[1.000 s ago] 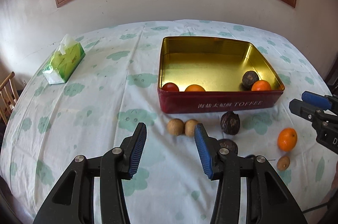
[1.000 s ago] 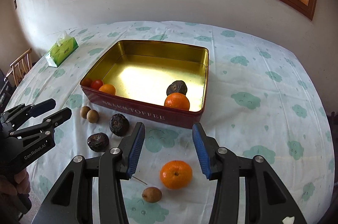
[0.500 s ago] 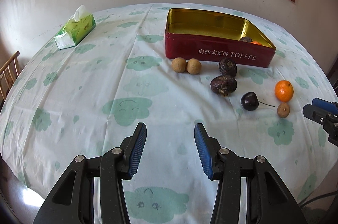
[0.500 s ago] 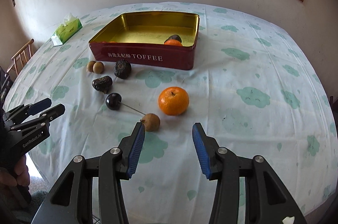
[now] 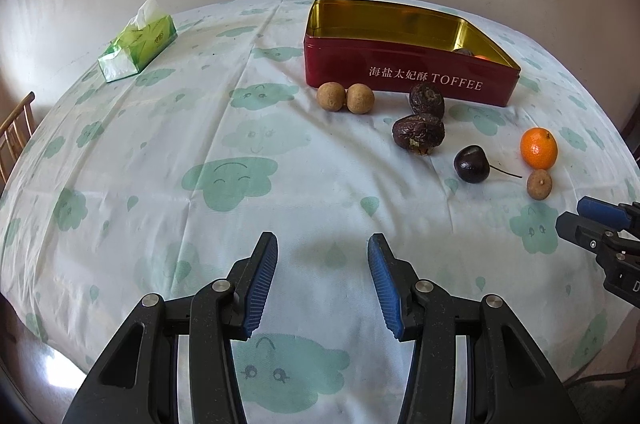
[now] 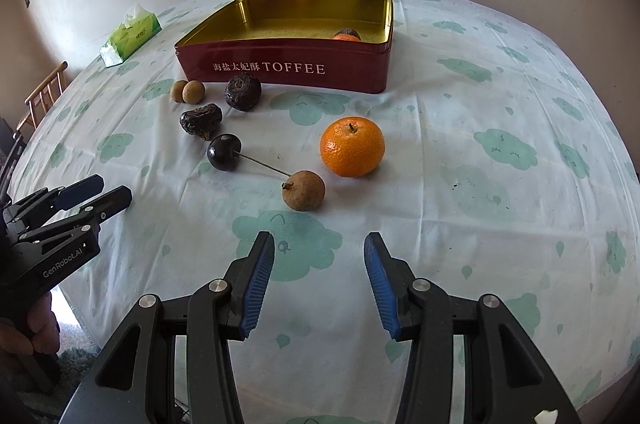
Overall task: Organize fruits
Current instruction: 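Withdraw both tools from the tin toward the remaining fruits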
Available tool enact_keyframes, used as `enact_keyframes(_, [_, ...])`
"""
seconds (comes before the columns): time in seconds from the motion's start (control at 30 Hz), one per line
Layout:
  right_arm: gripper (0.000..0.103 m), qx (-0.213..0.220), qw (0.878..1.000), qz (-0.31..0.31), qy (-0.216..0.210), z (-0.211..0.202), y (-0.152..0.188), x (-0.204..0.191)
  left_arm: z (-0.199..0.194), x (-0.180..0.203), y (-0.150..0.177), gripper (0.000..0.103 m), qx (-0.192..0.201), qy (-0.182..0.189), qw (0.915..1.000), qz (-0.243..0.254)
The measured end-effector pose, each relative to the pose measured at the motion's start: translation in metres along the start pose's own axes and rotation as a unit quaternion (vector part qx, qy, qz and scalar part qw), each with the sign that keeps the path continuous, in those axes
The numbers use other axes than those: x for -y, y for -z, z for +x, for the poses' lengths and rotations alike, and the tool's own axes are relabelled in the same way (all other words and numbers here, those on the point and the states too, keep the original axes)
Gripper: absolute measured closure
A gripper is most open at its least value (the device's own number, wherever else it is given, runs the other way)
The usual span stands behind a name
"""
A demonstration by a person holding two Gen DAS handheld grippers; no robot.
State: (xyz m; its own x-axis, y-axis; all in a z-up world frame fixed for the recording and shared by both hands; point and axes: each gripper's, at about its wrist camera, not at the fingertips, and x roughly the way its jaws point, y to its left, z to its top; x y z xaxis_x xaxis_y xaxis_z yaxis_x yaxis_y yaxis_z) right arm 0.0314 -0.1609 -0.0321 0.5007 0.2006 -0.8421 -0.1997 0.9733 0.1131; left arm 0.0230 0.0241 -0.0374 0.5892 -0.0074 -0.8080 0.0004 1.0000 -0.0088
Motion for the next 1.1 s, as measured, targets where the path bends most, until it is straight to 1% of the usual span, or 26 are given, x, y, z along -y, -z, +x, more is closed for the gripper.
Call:
enact_keyframes(0.2, [0.059,-0.004,1.000,-0.001,0.001,0.004,0.000,-0.001,0.003,-0.003,0.002,0.054,-0.005,0.003,1.0000,-0.007])
enact_keyframes(0.63, [0.059,-0.012,1.000,-0.003,0.006,0.016,-0.002,-0.002,0.003,-0.005,0.002,0.054,-0.001,0.003,1.0000,-0.007])
enact_keyframes(1.0, [0.057,-0.006,1.000,-0.019,0.016,0.025,-0.013,-0.010,0.006,-0.002,0.000,0.051,0.003,0.004,1.0000,-0.006])
enact_keyframes(1.1, [0.060,-0.003,1.000,-0.023,0.018,0.027,-0.016,-0.013,0.007,-0.002,-0.001,0.050,0.003,0.004,1.0000,-0.005])
